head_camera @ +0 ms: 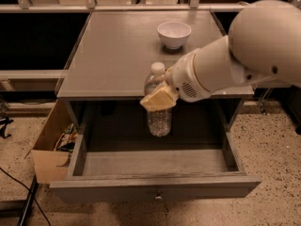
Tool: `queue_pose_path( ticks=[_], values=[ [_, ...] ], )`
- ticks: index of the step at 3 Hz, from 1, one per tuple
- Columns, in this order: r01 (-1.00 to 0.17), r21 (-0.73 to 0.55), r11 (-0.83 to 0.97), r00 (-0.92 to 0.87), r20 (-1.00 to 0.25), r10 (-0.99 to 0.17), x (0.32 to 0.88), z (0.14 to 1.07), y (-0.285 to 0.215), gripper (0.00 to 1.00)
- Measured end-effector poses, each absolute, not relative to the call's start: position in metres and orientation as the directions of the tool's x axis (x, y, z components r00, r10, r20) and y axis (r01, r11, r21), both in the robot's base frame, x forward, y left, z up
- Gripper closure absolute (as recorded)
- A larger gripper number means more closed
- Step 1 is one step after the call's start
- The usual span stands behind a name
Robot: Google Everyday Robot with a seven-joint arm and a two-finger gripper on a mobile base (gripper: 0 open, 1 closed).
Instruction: Place water bottle into top drawer
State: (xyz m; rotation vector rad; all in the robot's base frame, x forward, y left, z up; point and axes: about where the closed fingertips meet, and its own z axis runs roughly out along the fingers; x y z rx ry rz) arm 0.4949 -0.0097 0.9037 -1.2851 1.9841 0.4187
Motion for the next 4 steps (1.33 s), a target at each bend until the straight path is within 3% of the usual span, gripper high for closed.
queue_pose_path(
  ticks=[2, 4],
  values=[
    [-0.872, -0.124, 0.474, -0.209, -0.781, -0.588, 0.481, 0.825, -0.01, 1.0],
    [-0.866, -0.208, 0.454, -0.133, -0.78, -0.611, 0.486, 0.826, -0.013, 1.0]
  ],
)
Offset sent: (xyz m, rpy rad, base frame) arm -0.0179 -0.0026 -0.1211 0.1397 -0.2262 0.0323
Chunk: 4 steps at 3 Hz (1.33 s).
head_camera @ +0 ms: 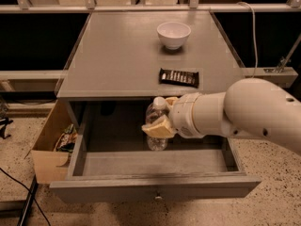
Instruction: Place water bottle into top drawer
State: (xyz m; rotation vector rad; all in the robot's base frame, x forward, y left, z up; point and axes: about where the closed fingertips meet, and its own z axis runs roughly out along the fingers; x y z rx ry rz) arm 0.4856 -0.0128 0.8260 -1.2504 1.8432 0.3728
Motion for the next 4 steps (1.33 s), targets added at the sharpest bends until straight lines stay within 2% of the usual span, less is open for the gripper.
queue_pose_path(
  ticks=[2, 4],
  values=[
    [-0.857, -0.251, 0.45, -0.102, -0.773, -0.626, 0.513, 0.799, -0.017, 1.0],
    [-0.853, -0.218, 0.475, -0.152, -0.766, -0.625, 0.542, 0.751, -0.027, 1.0]
  ],
)
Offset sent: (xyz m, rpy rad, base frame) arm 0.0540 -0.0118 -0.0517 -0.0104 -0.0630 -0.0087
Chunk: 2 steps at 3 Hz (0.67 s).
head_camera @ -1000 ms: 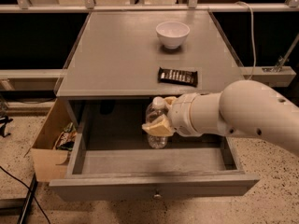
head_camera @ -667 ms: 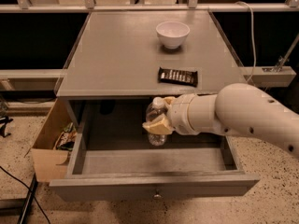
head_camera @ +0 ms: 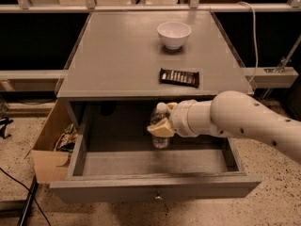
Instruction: Place water bottle into top drawer
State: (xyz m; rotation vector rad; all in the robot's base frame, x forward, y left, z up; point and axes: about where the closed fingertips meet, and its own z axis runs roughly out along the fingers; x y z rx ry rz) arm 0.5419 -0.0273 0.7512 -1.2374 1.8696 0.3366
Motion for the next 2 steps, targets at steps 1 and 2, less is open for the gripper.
queue_pose_path(
  ticks=[1, 2],
  values=[
    [-0.857, -0.2, 0.475, -0.181, -0.746, -0.641, 0.5247, 0.7334, -0.0346, 1.0],
    [-0.858, -0.2, 0.473, -0.183, -0.742, -0.645, 0.5189, 0.7299, -0.036, 1.0]
  ],
)
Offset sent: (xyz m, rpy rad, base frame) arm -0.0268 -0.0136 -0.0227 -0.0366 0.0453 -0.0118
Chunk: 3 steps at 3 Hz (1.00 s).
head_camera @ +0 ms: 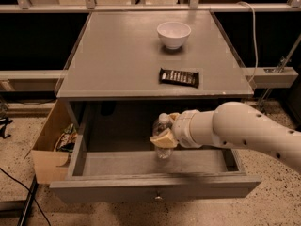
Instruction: Place water bottle into top drawer
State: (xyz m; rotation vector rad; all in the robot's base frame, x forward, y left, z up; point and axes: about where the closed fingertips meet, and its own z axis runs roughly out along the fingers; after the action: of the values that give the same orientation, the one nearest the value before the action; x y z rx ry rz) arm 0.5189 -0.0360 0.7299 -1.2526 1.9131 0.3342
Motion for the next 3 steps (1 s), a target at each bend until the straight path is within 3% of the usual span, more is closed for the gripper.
queue_pose_path(
  ticks=[3],
  values=[
    [-0.859, -0.197, 0.473, -0.146, -0.79, -0.595, 0.527, 0.708, -0.03, 1.0]
  ],
)
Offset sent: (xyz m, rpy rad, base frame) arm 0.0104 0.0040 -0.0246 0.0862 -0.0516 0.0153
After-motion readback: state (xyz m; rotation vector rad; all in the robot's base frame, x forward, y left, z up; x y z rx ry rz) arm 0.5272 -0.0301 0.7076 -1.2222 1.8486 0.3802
